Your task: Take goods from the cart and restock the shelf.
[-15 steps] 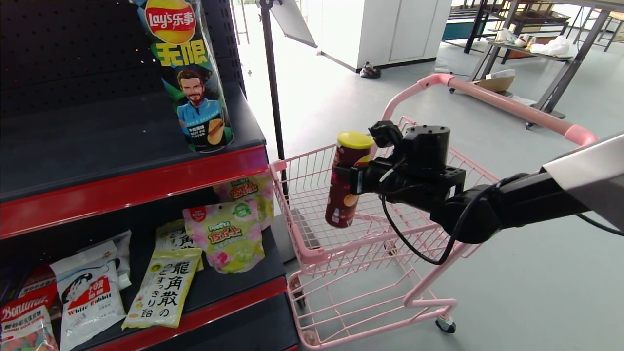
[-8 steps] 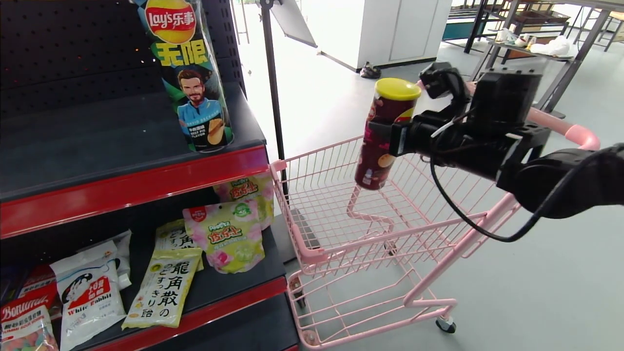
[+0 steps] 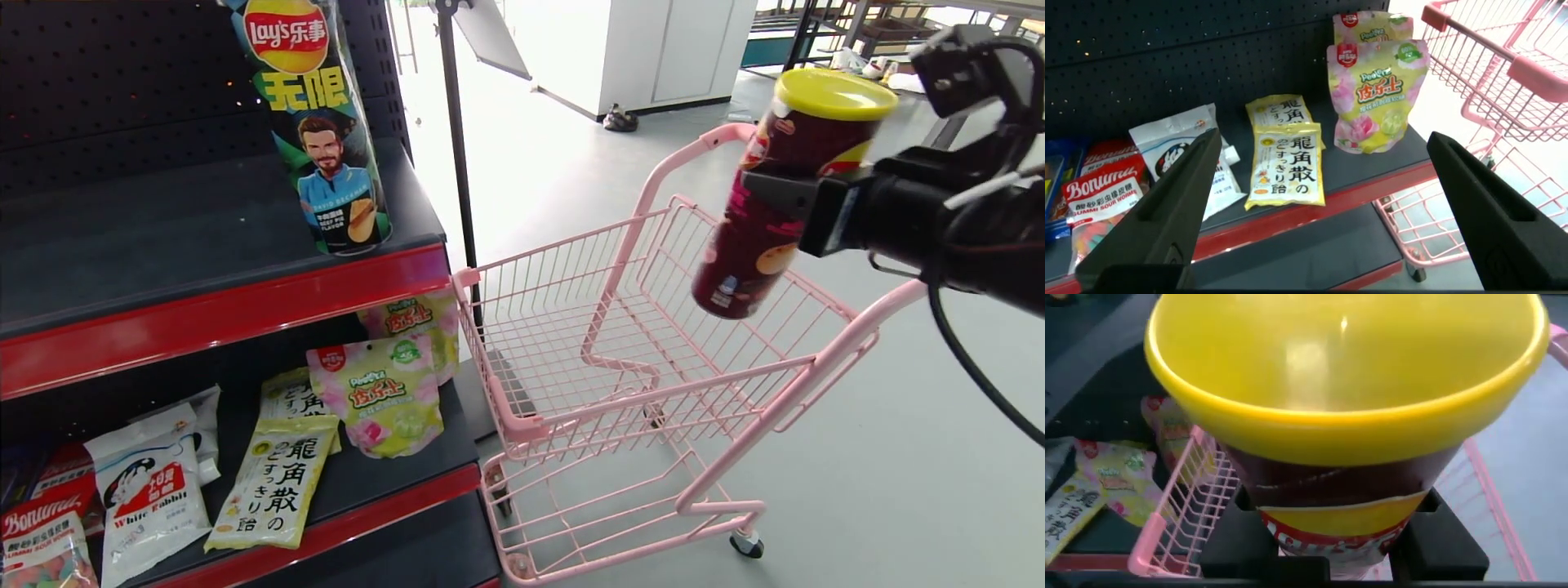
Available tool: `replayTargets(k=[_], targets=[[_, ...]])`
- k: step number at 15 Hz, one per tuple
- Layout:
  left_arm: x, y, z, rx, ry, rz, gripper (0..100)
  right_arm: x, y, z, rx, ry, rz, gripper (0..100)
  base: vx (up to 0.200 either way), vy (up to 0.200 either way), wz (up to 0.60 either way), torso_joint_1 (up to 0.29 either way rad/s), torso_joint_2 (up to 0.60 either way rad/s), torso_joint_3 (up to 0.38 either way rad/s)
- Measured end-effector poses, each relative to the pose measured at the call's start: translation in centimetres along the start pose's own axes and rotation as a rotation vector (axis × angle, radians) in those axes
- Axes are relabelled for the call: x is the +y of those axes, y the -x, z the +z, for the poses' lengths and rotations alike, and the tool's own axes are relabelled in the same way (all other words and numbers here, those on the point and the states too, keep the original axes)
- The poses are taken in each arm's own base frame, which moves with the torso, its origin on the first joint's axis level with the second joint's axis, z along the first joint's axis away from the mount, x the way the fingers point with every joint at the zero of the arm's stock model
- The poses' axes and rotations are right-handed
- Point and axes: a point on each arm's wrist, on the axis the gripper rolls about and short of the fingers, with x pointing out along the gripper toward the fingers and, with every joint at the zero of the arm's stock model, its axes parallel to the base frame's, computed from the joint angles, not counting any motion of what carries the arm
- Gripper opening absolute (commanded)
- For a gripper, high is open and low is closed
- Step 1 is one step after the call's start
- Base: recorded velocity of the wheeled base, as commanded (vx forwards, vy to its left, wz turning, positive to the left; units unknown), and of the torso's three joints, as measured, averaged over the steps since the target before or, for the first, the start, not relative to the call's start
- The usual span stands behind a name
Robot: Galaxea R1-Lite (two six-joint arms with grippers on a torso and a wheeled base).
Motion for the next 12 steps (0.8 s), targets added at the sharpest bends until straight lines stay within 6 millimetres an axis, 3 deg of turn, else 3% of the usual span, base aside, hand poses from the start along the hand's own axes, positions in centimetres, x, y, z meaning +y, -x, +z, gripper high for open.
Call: replayTargets(k=[4,6,9,12], targets=[[0.0,0.0,0.0,0.0,0.0,-0.001,100,-2.0,6.8,-1.6,0.106,0.026,-0.151,0,0.0,0.0,0.0,0.0,0.0,0.0],[0.0,0.0,0.0,0.0,0.0,-0.001,100,-2.7,9.2,-1.7,0.114,0.023,-0.174,0,0.0,0.0,0.0,0.0,0.0,0.0],[0.0,0.0,0.0,0.0,0.001,-0.001,100,-3.2,11.1,-2.1,0.102,0.032,-0.218,0,0.0,0.0,0.0,0.0,0.0,0.0],[0.0,0.0,0.0,-0.001,0.001,-0.001,100,-3.1,11.7,-2.5,0.104,0.042,-0.206,0,0.0,0.0,0.0,0.0,0.0,0.0]])
